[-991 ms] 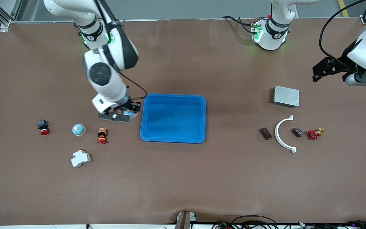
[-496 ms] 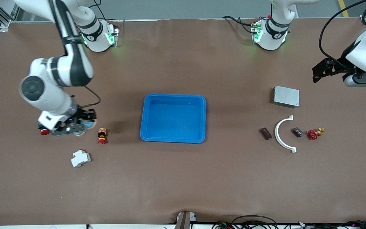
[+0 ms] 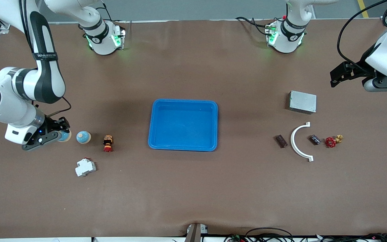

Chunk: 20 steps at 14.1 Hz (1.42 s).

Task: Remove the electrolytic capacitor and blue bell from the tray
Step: 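Carry the bell beside the first bell with the right gripper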

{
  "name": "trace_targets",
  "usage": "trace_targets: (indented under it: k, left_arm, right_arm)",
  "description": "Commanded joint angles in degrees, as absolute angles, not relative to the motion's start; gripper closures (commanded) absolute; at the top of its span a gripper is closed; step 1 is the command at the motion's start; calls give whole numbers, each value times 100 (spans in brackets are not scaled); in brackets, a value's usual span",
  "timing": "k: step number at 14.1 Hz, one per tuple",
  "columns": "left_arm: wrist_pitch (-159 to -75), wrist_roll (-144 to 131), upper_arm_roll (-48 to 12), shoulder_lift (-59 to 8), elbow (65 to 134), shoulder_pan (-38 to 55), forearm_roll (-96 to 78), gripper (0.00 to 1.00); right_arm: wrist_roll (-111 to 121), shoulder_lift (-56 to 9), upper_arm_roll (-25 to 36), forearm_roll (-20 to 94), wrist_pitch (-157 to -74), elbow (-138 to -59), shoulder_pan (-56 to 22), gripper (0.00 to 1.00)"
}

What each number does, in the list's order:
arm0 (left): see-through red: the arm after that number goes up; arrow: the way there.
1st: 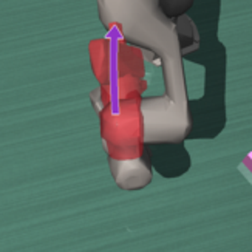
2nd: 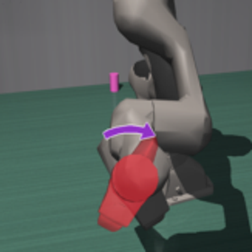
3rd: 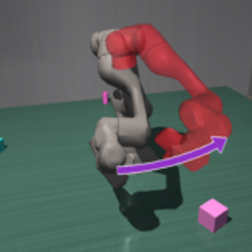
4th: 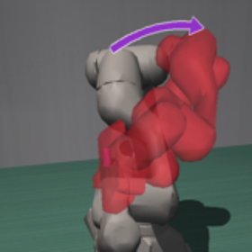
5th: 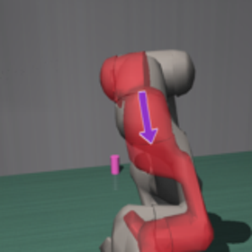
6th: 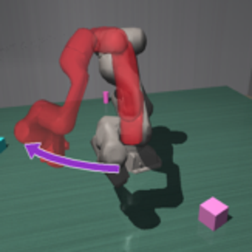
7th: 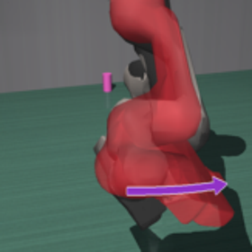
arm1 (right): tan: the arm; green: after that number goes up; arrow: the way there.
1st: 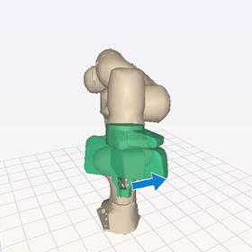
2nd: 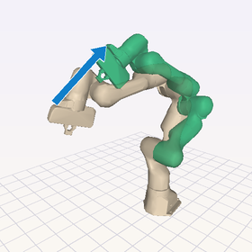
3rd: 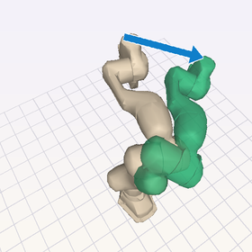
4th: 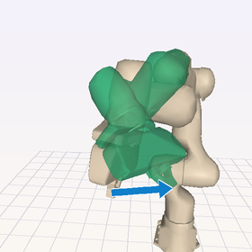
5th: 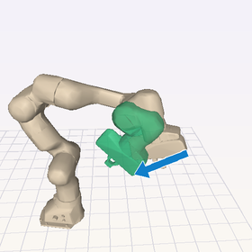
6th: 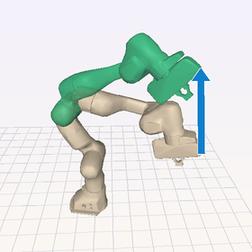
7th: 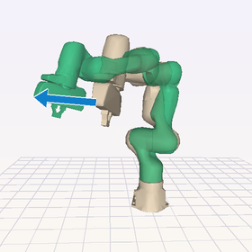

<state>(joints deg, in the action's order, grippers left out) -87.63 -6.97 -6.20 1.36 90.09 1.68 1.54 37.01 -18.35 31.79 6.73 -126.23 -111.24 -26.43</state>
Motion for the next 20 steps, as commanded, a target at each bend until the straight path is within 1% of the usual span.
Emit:
trace_targets:
  k: [1, 3, 6, 8, 11, 14, 16, 20]
  left_arm:
    - [-8710, -624, -650, 176, 8982, 141, 272, 0]
    - [-8719, -633, -650, 167, 8974, 141, 272, 0]
    - [-8736, -650, -650, 158, 8974, 141, 272, 0]
    - [-8736, -650, -650, 158, 8974, 141, 272, 0]
    - [-8736, -650, -650, 150, 8974, 149, 272, 0]
    - [-8736, -650, -650, 132, 8974, 149, 272, 0]
    - [-8736, -650, -659, 132, 8974, 149, 272, 0]
    - [-8736, -668, -659, 132, 8974, 149, 272, 0]
  right_arm:
    - [4409, -2258, 3076, 834, -12586, -10619, -2435, 100]
    - [5173, -2669, 3067, 1149, -12568, -10267, -2286, 100]
    - [6228, -3320, 3059, 2107, -12568, -9758, -2049, 100]
    - [6660, -3638, 3050, 2337, -12568, -9493, -1899, 100]
    - [7170, -3875, 2998, 2347, -12568, -9230, -1689, 100]
    - [7540, -4069, 2446, 2320, -12568, -9036, -1057, 100]
    - [7751, -4165, 2251, 2303, -12577, -8991, -810, 100]
    - [7963, -4280, 2232, 2268, -12586, -8921, -729, 100]
